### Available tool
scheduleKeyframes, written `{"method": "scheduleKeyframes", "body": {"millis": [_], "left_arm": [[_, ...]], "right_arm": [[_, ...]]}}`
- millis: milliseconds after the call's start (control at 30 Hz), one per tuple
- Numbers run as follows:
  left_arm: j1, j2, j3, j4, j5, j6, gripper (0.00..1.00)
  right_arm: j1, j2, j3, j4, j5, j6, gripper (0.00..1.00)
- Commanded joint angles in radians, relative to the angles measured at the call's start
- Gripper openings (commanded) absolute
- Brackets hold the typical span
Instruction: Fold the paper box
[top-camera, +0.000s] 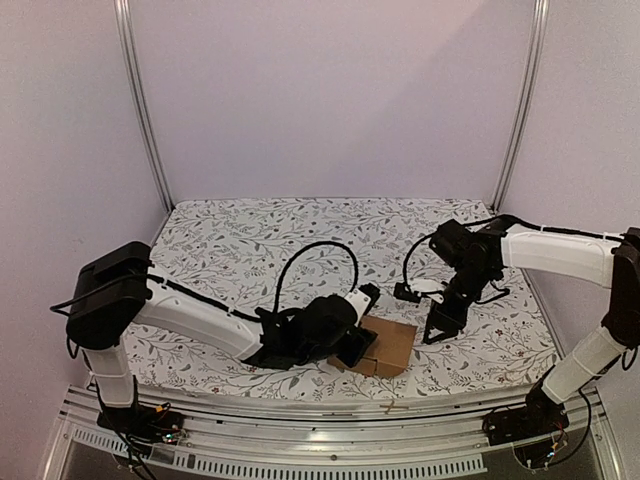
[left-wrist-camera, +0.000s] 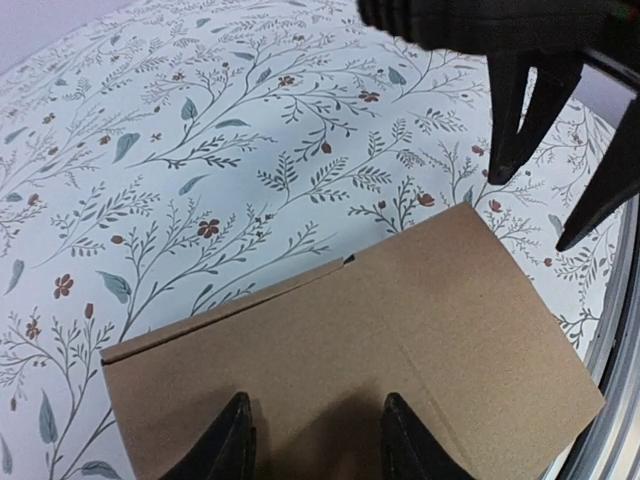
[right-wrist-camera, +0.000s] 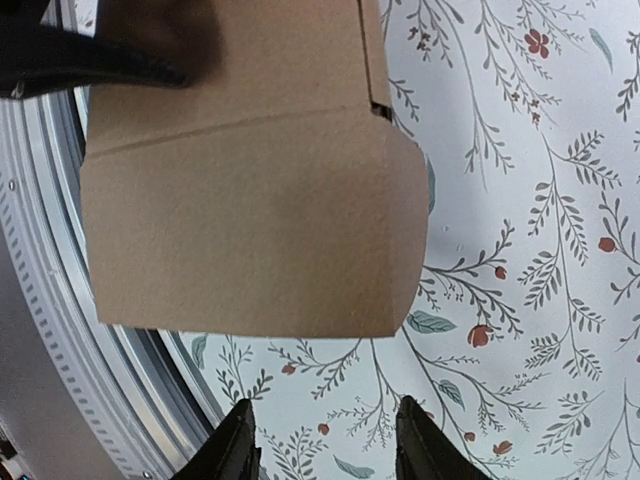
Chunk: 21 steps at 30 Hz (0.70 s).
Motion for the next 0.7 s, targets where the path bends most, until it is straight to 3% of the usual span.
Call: {"method": "scheduleKeyframes", "body": {"millis": [0, 133, 233, 367, 500, 667], "left_arm": [[-0.007, 0.030, 0.009, -0.036, 0.002, 0.015, 0.43], [-0.007, 0.046, 0.001, -0.023, -0.005, 0.054, 0.42], [-0.006, 0.049, -0.030, 0.040, 0.009, 0.127, 0.42], [-0.007, 0.032, -0.088, 0.171, 0.077, 0.235, 0.41], [-0.005, 0.027, -0.096, 0.191, 0.075, 0.287, 0.41], [-0.005, -0.001, -0.134, 0.250, 0.072, 0.326, 0.41]], "right_arm": [[-0.005, -0.102, 0.002, -0.132, 0.075, -0.129, 0.50], [-0.011, -0.122, 0.071, -0.181, 0.032, -0.160, 0.52], [-0.011, -0.081, 0.139, -0.105, -0.008, -0.114, 0.53], [-0.010, 0.071, 0.225, -0.006, -0.055, -0.025, 0.54], [-0.009, 0.238, 0.308, 0.001, -0.151, 0.028, 0.52], [0.007, 0.329, 0.287, -0.002, -0.169, 0.045, 0.48]]}}
